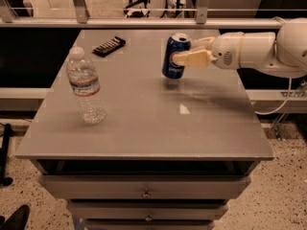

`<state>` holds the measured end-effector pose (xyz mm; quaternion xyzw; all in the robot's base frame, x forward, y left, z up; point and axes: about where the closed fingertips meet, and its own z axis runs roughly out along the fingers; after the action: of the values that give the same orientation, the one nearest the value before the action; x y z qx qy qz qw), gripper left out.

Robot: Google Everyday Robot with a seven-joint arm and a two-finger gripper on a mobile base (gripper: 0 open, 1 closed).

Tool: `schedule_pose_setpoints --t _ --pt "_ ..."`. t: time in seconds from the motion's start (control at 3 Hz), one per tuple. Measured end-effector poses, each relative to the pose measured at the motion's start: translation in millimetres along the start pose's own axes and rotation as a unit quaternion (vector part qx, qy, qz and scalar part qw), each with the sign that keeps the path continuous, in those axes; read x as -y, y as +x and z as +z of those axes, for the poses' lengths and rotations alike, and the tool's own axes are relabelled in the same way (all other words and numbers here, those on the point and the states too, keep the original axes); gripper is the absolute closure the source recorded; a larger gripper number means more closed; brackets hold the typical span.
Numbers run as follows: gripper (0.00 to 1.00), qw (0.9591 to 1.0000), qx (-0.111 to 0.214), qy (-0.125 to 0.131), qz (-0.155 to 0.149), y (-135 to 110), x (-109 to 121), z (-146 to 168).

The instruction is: Move pepsi can near water bottle

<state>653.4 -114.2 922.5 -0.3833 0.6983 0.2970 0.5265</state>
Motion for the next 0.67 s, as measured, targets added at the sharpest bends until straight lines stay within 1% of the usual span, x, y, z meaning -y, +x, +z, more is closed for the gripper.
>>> schedule_pose_setpoints --t 0.33,0.67 --pt "1.00 0.9987 0.025 -0.044 -0.008 -17.8 -28.2 14.2" --pt "1.00 0.9964 0.025 -0.081 -0.007 -12.0 -49.9 27.1"
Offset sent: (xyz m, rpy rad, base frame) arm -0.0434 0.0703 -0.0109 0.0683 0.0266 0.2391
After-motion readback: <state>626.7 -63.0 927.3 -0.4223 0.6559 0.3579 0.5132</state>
